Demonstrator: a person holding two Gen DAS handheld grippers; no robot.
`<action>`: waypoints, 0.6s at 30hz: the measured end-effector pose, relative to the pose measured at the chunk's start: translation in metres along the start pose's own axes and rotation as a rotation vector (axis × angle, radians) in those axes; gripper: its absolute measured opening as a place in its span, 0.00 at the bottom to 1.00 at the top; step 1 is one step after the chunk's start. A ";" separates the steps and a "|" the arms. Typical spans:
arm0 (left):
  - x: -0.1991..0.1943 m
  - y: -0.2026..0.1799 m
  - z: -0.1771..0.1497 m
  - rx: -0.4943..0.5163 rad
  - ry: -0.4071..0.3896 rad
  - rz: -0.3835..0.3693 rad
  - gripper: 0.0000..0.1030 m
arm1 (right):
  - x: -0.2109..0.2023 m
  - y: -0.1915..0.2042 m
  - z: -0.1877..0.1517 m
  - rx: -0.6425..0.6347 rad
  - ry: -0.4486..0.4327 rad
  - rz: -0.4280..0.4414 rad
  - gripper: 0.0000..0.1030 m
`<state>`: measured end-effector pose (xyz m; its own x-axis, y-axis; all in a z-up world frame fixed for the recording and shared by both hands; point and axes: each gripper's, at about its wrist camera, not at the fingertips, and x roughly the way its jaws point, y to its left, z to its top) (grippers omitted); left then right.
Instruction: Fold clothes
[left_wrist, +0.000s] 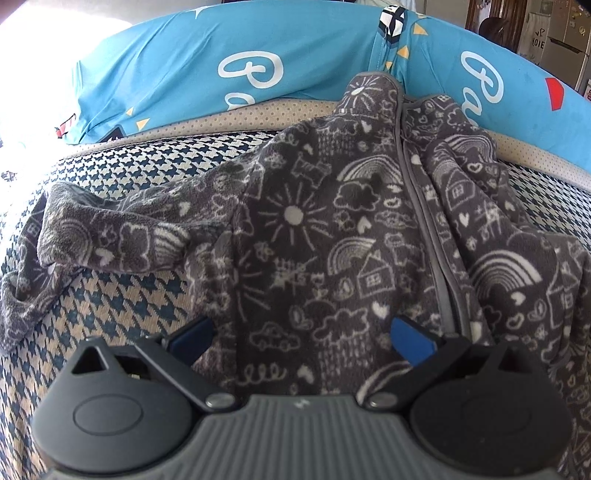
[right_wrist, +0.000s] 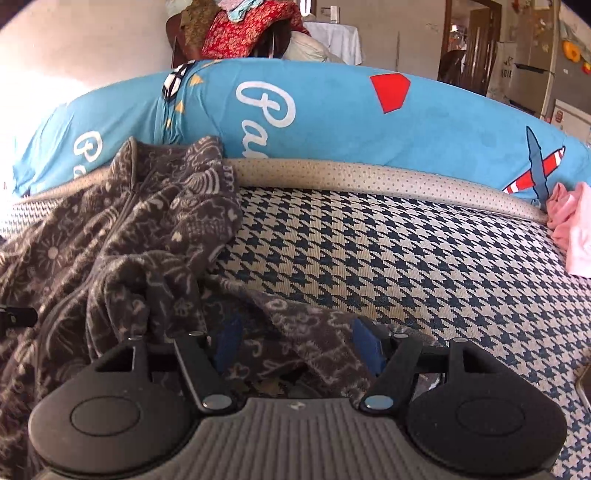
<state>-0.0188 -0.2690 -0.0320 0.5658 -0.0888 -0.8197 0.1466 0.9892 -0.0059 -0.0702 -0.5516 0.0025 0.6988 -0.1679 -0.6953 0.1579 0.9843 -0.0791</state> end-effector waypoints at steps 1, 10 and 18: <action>0.001 0.000 0.000 0.001 0.002 0.001 1.00 | 0.005 0.004 -0.002 -0.026 0.011 -0.016 0.63; 0.009 -0.002 -0.001 0.021 0.019 0.016 1.00 | 0.024 -0.002 0.003 0.056 0.016 -0.069 0.08; 0.012 -0.001 -0.001 0.026 0.021 0.021 1.00 | -0.009 -0.071 0.018 0.415 -0.181 -0.379 0.04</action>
<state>-0.0129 -0.2708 -0.0421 0.5517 -0.0656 -0.8315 0.1561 0.9874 0.0258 -0.0755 -0.6208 0.0270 0.6426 -0.5462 -0.5373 0.6540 0.7564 0.0134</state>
